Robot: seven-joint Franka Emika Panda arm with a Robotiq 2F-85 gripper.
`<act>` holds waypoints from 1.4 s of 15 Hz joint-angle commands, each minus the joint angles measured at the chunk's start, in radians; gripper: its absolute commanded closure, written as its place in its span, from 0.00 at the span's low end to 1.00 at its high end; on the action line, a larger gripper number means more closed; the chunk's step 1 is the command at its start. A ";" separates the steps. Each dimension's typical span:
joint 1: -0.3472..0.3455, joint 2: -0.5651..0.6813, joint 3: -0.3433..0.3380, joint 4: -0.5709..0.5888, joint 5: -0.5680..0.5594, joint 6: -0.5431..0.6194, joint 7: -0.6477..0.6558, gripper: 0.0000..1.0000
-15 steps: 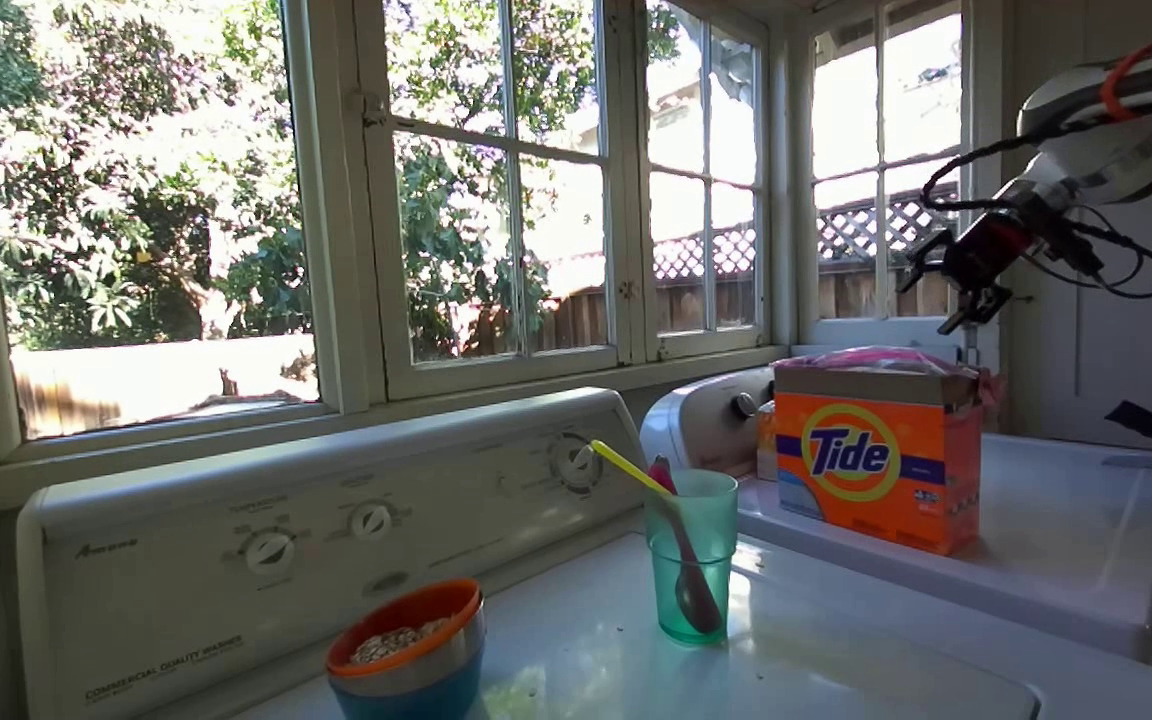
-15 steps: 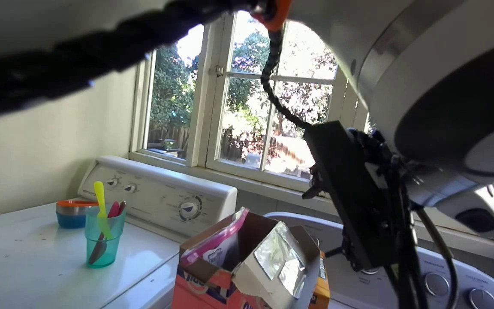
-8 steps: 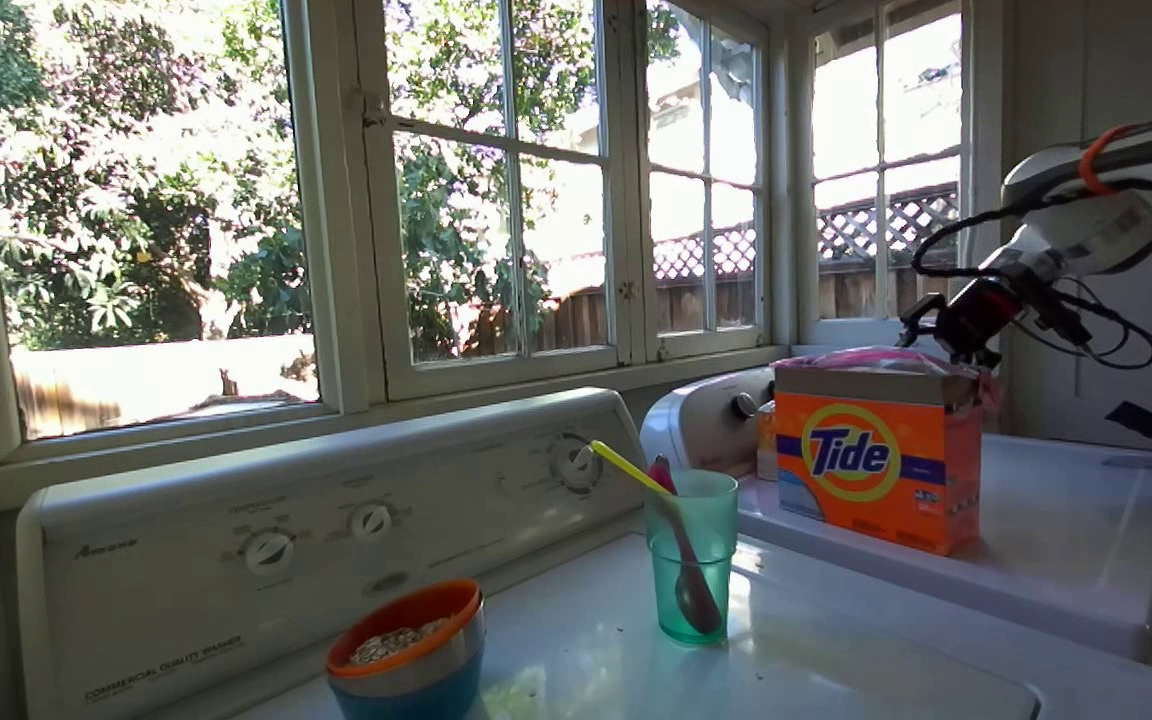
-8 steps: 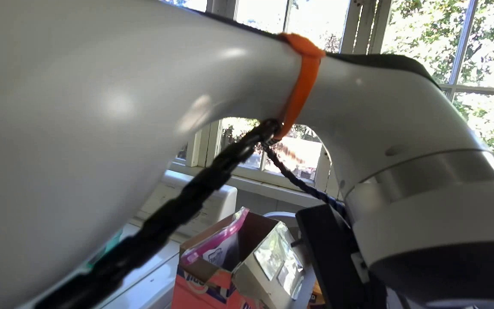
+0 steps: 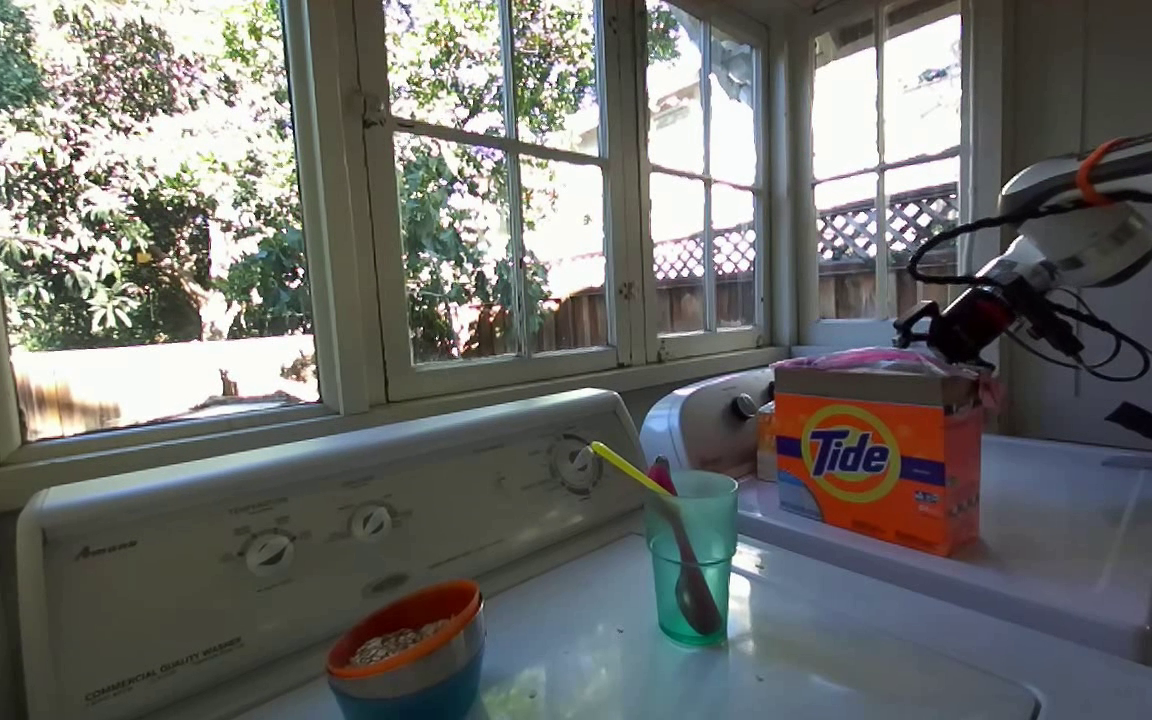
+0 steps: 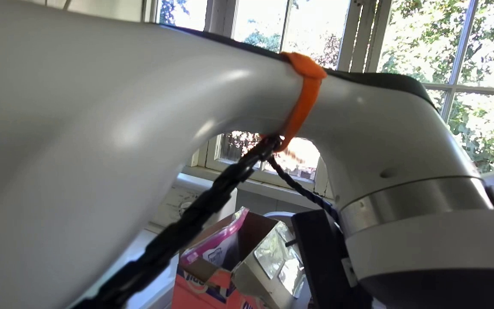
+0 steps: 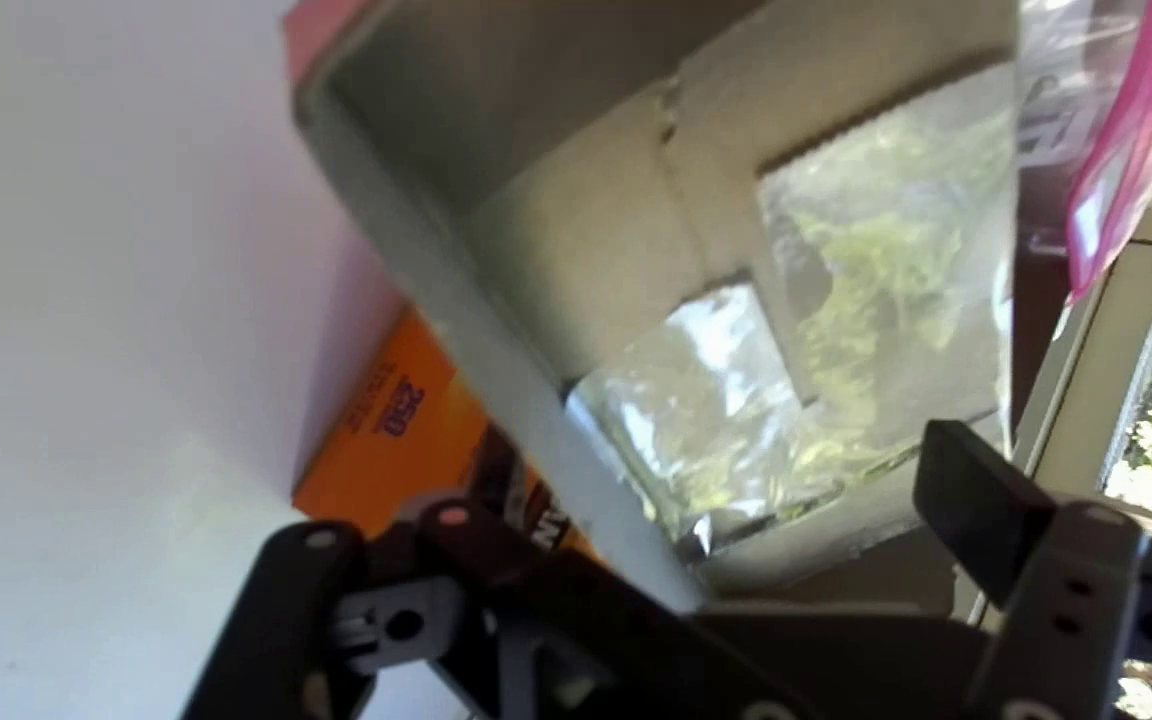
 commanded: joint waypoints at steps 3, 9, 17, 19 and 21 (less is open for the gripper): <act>-0.011 0.028 0.032 0.020 0.007 -0.105 0.130 0.00; -0.019 0.046 0.054 0.014 0.033 -0.169 0.202 0.00; -0.106 0.004 0.120 -0.006 0.187 -0.217 0.176 0.00; -0.121 -0.006 0.122 -0.009 0.218 -0.222 0.175 0.00; -0.127 -0.011 0.123 -0.014 0.244 -0.234 0.171 0.00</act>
